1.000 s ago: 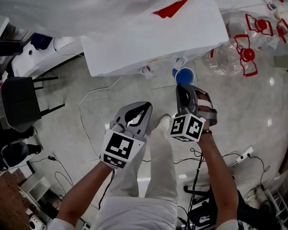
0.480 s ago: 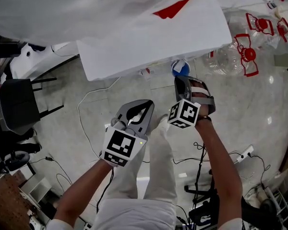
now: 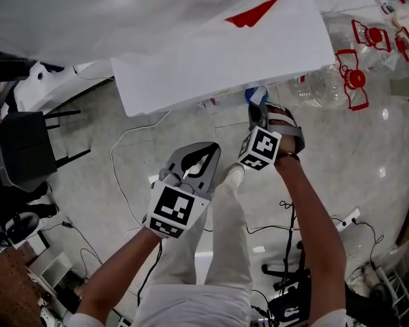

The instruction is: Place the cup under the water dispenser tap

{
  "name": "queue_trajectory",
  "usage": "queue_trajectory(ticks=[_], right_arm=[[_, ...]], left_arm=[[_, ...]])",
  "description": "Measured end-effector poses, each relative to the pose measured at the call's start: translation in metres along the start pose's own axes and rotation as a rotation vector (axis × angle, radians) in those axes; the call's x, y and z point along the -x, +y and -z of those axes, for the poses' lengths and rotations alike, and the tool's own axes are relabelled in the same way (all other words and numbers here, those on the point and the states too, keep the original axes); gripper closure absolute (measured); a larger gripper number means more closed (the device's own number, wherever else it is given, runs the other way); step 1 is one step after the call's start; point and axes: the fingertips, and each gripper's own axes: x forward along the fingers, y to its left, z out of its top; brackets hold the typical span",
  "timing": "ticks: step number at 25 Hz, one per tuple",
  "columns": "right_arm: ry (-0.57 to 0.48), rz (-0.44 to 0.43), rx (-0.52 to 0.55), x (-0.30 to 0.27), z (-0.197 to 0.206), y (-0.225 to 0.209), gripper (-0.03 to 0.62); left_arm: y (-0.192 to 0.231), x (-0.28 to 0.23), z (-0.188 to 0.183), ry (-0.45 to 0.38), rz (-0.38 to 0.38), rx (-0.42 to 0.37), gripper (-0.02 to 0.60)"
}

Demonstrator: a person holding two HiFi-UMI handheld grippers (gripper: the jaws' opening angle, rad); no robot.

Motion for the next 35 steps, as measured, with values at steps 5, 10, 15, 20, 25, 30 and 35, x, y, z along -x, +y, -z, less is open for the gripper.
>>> queue_trajectory(ticks=[5,10,15,20,25,30,35], right_arm=[[-0.002,-0.017,0.015,-0.008,0.002,0.0,0.572],[-0.008,-0.023,0.019,-0.011,0.0,-0.001,0.571],[-0.005,-0.032,0.02,-0.011,0.0,-0.001,0.561],[-0.004,-0.027,-0.003,-0.007,0.0,-0.004,0.5],[-0.012,-0.017,0.002,0.003,-0.001,-0.003,0.494],[-0.02,-0.001,-0.023,0.019,-0.005,-0.009,0.494],[-0.035,0.029,-0.038,0.042,-0.01,-0.013,0.494]], left_arm=[[-0.001,0.0,0.004,-0.002,-0.003,0.008,0.575],[0.002,0.002,0.01,0.002,-0.01,0.015,0.575],[0.006,0.004,0.009,-0.001,-0.016,0.022,0.575],[0.006,0.007,0.008,-0.005,-0.018,0.025,0.575],[0.002,0.011,0.005,-0.014,-0.021,0.03,0.575],[0.003,0.02,-0.003,-0.028,-0.025,0.03,0.575],[0.001,0.034,-0.011,-0.044,-0.027,0.032,0.575]])
